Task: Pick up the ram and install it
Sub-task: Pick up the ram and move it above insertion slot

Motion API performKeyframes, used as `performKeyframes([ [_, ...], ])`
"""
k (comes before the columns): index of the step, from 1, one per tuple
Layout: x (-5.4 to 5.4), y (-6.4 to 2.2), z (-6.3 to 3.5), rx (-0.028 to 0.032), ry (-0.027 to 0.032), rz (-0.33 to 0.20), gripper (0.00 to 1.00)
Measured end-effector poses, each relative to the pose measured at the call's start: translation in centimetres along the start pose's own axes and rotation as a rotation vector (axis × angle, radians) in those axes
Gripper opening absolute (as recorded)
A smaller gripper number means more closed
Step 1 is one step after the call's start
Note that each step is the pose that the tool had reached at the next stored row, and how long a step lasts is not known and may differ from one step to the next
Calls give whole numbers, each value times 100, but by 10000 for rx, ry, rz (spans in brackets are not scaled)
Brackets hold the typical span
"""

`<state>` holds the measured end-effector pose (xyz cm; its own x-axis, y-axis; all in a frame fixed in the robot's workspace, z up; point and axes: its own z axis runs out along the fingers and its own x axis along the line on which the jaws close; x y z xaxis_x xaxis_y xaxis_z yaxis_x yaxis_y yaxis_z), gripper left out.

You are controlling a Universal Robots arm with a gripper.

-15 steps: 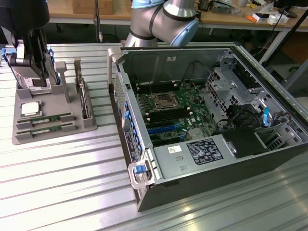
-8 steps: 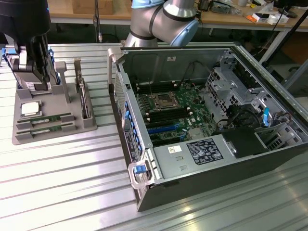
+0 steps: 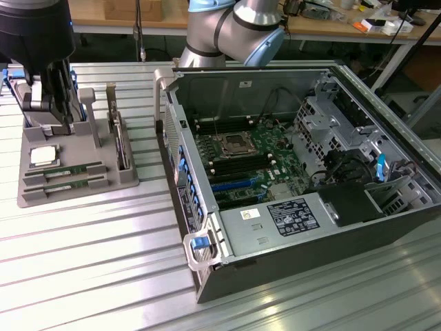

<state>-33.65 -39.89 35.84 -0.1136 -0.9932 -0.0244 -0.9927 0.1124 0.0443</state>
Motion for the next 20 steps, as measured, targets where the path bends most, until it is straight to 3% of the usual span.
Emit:
performKeyframes([
  [20, 4, -8, 178, 0, 0, 0, 30],
])
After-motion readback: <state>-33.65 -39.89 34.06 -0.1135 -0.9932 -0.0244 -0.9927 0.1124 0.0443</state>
